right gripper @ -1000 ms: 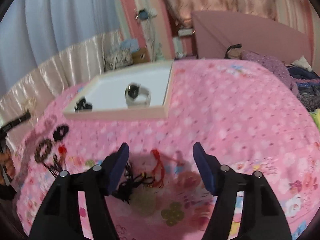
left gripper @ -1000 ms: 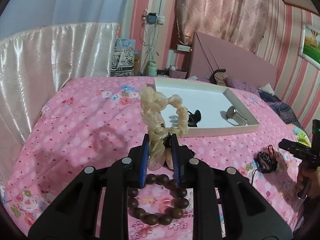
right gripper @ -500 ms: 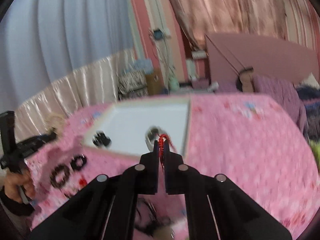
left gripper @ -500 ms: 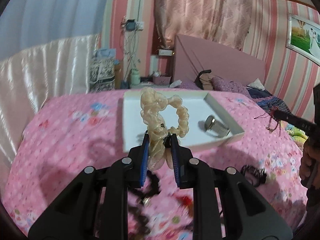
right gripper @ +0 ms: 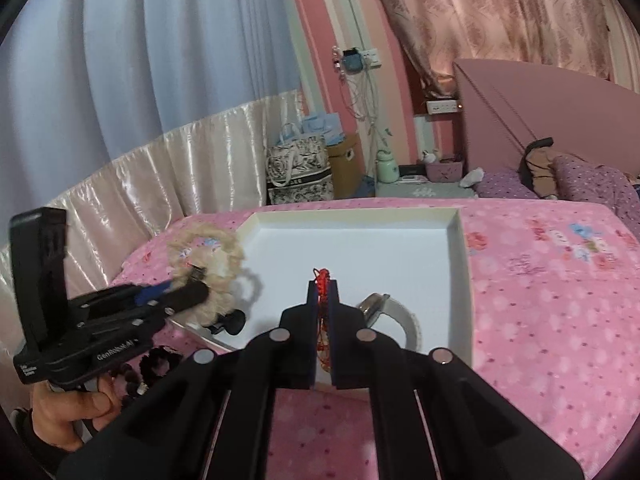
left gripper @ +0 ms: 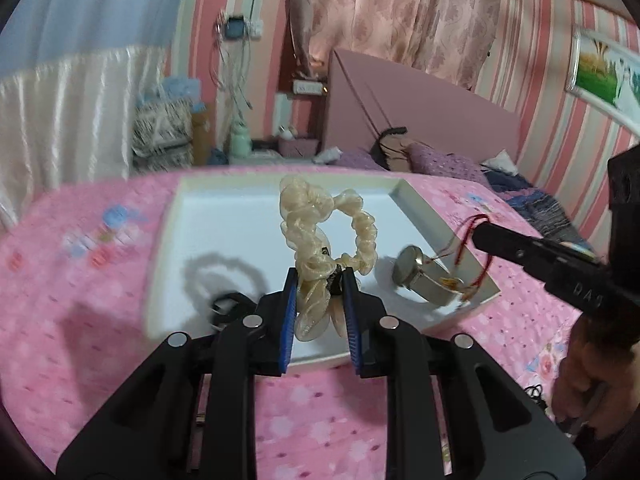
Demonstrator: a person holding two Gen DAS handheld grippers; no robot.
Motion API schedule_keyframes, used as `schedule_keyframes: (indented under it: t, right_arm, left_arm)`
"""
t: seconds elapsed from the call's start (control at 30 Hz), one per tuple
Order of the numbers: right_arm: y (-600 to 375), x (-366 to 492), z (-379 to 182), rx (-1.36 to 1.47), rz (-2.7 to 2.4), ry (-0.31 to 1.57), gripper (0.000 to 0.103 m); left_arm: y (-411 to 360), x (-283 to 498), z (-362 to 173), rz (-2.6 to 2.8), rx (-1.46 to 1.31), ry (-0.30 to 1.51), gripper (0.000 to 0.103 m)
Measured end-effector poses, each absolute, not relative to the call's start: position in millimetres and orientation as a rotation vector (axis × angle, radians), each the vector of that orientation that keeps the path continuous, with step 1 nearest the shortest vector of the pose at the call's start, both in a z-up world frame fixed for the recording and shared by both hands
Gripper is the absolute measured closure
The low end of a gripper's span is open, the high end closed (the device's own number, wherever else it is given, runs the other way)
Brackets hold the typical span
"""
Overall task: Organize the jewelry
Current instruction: 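Lower the scrunchie into the tray with the left tool while the right drops the red-string bracelet there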
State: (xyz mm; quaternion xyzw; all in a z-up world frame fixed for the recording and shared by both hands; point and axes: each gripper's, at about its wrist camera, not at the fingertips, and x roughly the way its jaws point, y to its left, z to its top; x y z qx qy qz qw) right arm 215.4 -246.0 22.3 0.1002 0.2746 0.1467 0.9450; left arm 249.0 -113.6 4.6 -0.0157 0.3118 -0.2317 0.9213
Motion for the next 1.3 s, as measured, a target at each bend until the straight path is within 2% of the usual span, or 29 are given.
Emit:
schedule_keyframes:
  t: [0.53, 0.6, 1.03, 1.23, 1.3]
  right_arm:
    - [-266.5, 220.8, -1.2, 0.137, 0.126, 0.615, 0.100]
    - [-268.1, 219.9, -1.8, 0.133, 0.116, 0.617, 0.099]
    - [-280.8, 229.4, -11.6, 0.170, 0.082, 0.647, 0.097]
    - [-288.9, 246.2, -19.3, 0.185, 0.040, 0.650, 0.097]
    - [-292.7, 246.7, -20.4, 0.203, 0.039, 0.650, 0.096]
  left_arm:
    - [-132.4, 266.2, -30.6, -0.461, 0.001, 0.714, 0.081]
    - [-132.4, 269.3, -31.1, -0.456, -0.012, 0.713, 0.078]
    - [-129.9, 269.6, -37.5, -0.445, -0.024, 0.730, 0.072]
    - [-133.0, 267.9, -38.2, -0.435, 0.000, 0.726, 0.049]
    - [-132.7, 266.7, -37.7, -0.431, 0.005, 0.721, 0.036]
